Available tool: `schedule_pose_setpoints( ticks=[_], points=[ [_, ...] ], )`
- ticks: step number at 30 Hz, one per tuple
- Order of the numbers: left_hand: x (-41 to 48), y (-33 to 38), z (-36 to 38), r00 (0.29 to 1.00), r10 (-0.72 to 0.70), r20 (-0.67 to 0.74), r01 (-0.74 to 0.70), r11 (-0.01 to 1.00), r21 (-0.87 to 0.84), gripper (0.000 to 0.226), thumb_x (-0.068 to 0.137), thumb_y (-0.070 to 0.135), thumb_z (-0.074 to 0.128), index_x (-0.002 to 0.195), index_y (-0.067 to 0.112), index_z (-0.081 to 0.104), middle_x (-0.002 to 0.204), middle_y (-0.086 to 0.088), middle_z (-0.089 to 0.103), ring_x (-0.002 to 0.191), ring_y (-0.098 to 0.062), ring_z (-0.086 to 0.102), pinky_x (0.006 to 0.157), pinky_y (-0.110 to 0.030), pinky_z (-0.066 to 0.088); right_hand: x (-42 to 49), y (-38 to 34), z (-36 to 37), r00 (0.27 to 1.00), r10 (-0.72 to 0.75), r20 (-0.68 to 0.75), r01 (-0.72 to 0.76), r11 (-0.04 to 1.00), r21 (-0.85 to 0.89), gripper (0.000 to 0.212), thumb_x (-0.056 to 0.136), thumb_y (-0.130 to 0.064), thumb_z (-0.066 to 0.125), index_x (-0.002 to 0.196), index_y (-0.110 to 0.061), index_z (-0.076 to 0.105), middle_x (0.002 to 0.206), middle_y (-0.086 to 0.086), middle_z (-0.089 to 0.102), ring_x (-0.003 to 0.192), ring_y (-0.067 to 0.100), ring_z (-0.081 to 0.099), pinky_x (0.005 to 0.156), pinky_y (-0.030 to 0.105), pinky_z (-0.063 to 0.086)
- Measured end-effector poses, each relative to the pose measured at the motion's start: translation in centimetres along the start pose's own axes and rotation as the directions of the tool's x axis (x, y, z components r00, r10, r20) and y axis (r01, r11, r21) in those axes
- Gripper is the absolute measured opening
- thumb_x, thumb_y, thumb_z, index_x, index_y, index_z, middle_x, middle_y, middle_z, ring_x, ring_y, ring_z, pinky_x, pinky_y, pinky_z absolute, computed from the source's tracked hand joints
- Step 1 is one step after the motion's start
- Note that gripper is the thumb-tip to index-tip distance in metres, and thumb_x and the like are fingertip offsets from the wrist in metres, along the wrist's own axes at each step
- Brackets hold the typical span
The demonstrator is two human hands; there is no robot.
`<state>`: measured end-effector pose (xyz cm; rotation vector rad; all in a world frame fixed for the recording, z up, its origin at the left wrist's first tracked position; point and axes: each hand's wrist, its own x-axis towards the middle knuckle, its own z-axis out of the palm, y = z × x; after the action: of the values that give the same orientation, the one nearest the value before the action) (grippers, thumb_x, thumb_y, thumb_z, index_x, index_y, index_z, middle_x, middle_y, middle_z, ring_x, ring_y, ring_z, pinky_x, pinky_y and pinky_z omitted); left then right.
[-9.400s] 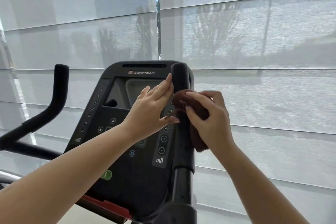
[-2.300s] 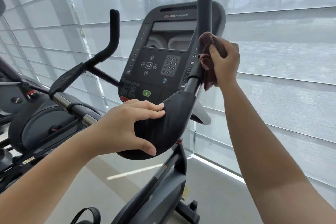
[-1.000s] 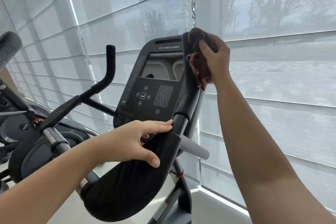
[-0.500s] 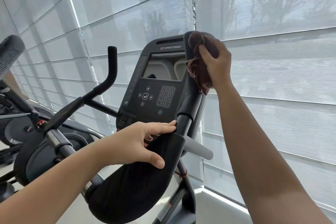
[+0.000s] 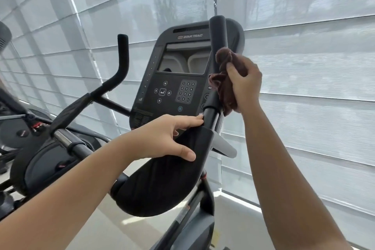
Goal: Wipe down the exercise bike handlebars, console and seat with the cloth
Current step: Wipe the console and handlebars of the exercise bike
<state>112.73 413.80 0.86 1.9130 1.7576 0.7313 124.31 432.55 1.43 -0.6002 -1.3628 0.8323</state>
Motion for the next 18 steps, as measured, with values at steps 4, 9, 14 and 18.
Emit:
schedule_pose_setpoints(
  ticks=[4, 9, 14, 18],
  points=[
    [0.3, -0.1, -0.1, 0.998, 0.06, -0.011, -0.06, 0.998, 0.007, 0.073, 0.066, 0.01, 0.079, 0.13, 0.021, 0.047, 0.13, 0.021, 0.046, 0.108, 0.021, 0.042, 0.081, 0.002, 0.032, -8.9, 0.9, -1.5, 0.999, 0.046, -0.008, -0.046, 0.999, -0.003, 0.025, 0.081, -0.02, 0.064, 0.093, -0.042, 0.064, 0.1, 0.004, 0.064, 0.087, 0.0, 0.059, 0.083, 0.012, 0.044],
    [0.3, -0.3, 0.0, 0.996, 0.091, 0.004, -0.091, 0.996, 0.0, 0.072, 0.068, 0.011, 0.077, 0.132, 0.017, 0.045, 0.129, 0.01, 0.053, 0.112, 0.003, 0.05, 0.092, -0.01, 0.037, -10.6, -0.7, -1.5, 0.996, 0.091, -0.017, -0.092, 0.992, -0.091, 0.014, 0.082, -0.022, 0.064, 0.09, -0.033, 0.067, 0.097, 0.005, 0.067, 0.092, 0.013, 0.062, 0.087, 0.029, 0.048],
    [-1.4, -0.8, 0.5, 0.979, 0.168, -0.113, -0.142, 0.967, 0.212, 0.072, 0.071, 0.027, 0.075, 0.134, 0.015, 0.042, 0.14, 0.005, 0.042, 0.126, -0.005, 0.036, 0.103, -0.016, 0.023, -10.6, -3.1, -2.0, 0.991, 0.123, 0.057, -0.11, 0.975, -0.193, 0.013, 0.083, -0.018, 0.063, 0.091, -0.028, 0.067, 0.09, -0.003, 0.069, 0.09, 0.013, 0.063, 0.085, 0.029, 0.049],
    [-4.8, -2.6, 0.4, 0.959, 0.266, -0.093, -0.242, 0.947, 0.21, 0.063, 0.072, 0.025, 0.075, 0.129, 0.019, 0.049, 0.136, 0.016, 0.04, 0.124, 0.003, 0.035, 0.103, -0.018, 0.027, -17.0, -4.7, -3.9, 0.984, 0.127, 0.126, -0.113, 0.987, -0.112, 0.018, 0.079, -0.023, 0.066, 0.084, -0.04, 0.068, 0.079, -0.014, 0.07, 0.078, 0.004, 0.065, 0.071, 0.019, 0.051]
  ],
)
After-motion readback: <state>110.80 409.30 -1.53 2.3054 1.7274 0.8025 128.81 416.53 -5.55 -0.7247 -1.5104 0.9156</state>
